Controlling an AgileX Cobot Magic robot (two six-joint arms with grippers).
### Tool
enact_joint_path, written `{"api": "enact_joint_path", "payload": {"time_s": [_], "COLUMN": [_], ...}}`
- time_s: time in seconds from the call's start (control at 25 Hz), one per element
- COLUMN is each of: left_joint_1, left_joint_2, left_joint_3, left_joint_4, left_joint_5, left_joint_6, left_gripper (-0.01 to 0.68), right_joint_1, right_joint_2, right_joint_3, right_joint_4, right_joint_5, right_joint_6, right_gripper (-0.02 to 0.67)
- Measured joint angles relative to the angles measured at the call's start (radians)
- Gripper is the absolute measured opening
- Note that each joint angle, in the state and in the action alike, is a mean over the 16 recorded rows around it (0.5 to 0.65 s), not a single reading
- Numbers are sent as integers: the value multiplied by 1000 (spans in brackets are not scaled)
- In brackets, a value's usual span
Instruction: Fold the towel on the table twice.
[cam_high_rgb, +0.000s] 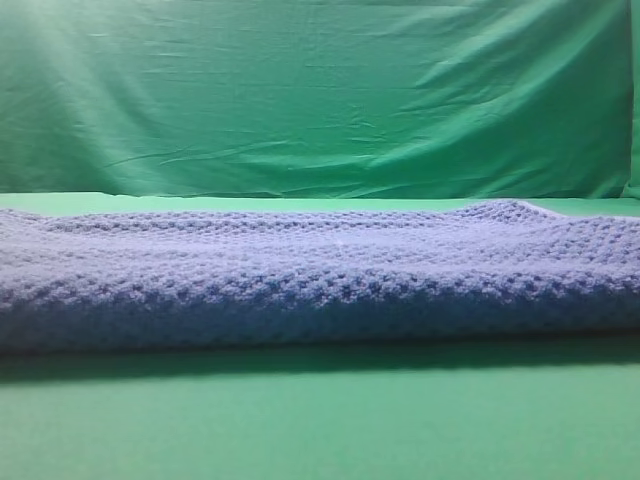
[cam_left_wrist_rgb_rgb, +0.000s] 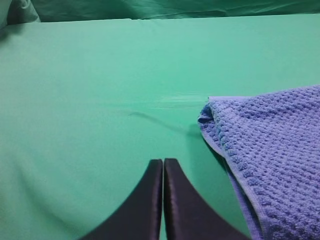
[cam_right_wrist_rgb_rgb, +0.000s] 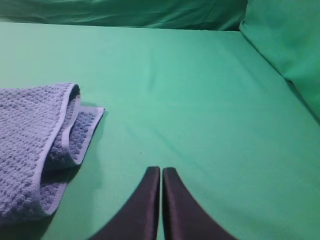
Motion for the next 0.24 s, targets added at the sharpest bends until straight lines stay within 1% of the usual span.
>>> {"api": "enact_joint_path", "payload": {"time_s": [0.24], "left_joint_1": [0], "left_joint_2": [0], "left_joint_3": [0], "left_joint_4": [-5], "left_joint_5": [0], "left_joint_6": [3], "left_gripper": [0], "right_joint_1": [0], "right_joint_2": [0], "right_joint_3": [-1], "right_joint_4": [0], "right_joint_5": [7], "right_joint_6": [-12], "right_gripper": [0]}}
